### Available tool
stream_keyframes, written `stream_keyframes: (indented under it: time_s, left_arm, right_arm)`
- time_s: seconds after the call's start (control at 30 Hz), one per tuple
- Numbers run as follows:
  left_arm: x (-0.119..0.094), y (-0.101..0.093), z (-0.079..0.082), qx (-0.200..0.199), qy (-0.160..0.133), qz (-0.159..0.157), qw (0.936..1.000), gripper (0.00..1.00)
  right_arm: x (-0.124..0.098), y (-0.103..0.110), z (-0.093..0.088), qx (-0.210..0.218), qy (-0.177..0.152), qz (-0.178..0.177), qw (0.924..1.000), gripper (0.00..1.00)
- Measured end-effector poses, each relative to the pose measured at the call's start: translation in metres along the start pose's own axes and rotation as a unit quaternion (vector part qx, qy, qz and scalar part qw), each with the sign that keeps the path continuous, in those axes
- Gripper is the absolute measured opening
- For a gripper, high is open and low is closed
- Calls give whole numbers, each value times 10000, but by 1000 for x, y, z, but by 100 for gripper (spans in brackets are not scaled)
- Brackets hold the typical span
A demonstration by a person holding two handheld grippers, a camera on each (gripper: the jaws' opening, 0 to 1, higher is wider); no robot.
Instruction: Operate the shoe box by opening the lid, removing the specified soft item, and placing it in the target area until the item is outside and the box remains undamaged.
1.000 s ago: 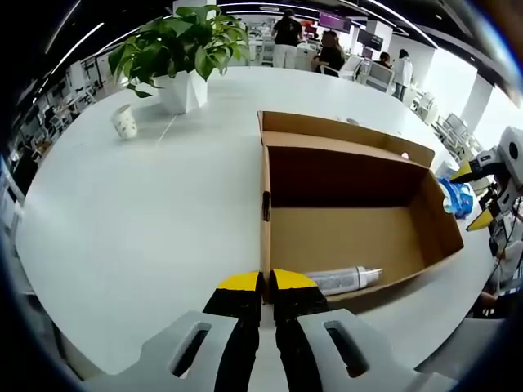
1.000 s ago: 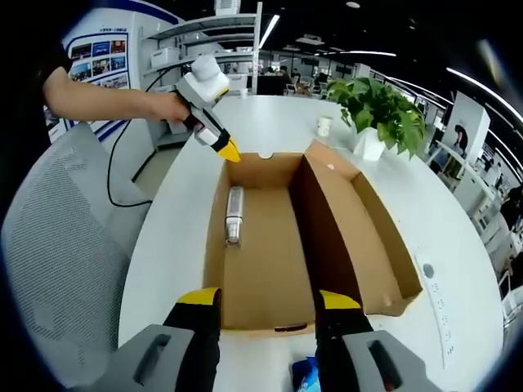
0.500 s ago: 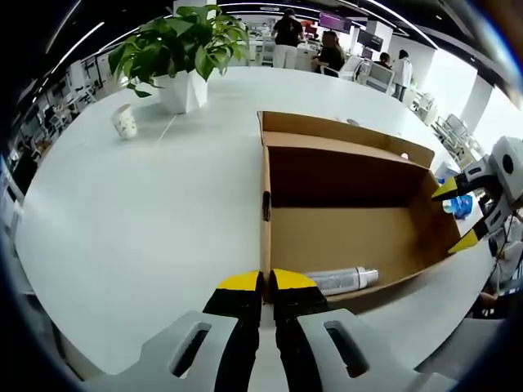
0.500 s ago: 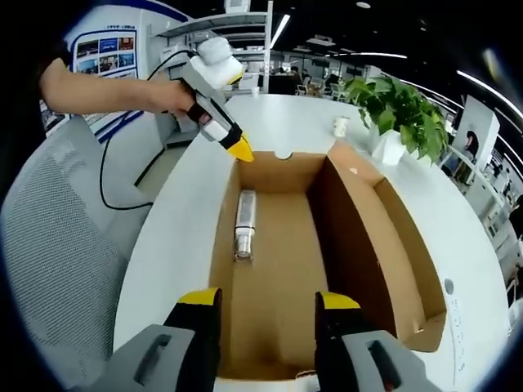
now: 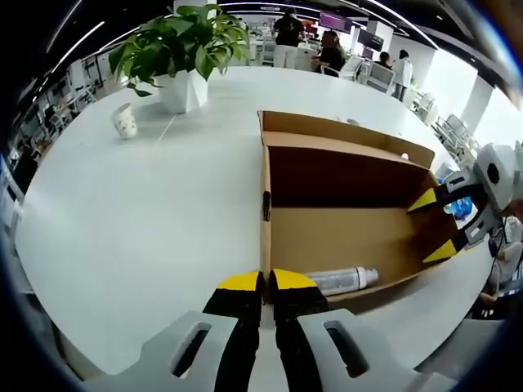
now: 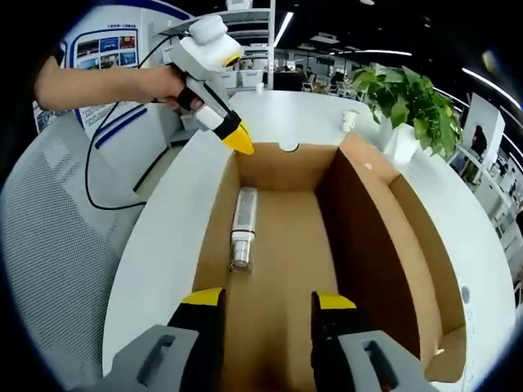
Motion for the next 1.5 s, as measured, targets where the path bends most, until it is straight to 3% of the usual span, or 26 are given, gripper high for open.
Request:
stream_keyframes:
  time_s: [0.43, 0.87, 1.07, 1.5]
  left_arm:
    - [1, -1, 1, -66, 14, 19, 10000, 1]
    - [2, -2, 1, -57, 8, 24, 10000, 1]
    - [0, -2, 1, -29, 3, 19, 10000, 1]
    - [-1, -2, 0, -47, -5, 5, 10000, 1]
  right_arm:
    - [33, -2, 2, -76, -167, 603, 9980, 33]
    - [50, -2, 6, 35, -242, 521, 9983, 28]
    - [48, -10, 8, -60, -197, 228, 9995, 22]
    - [54, -2, 11, 156, -322, 627, 9974, 28]
Point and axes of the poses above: the point that each gripper's makers call its tool centre point, and the gripper's own axes: x roughly forward along the fingers, y roughly to its left, z roughly out of its top, the point moved 8 cm from there along -x, roughly backward along the fingers, and after that the axes turned 9 degrees about x, right-handed, at the moved point
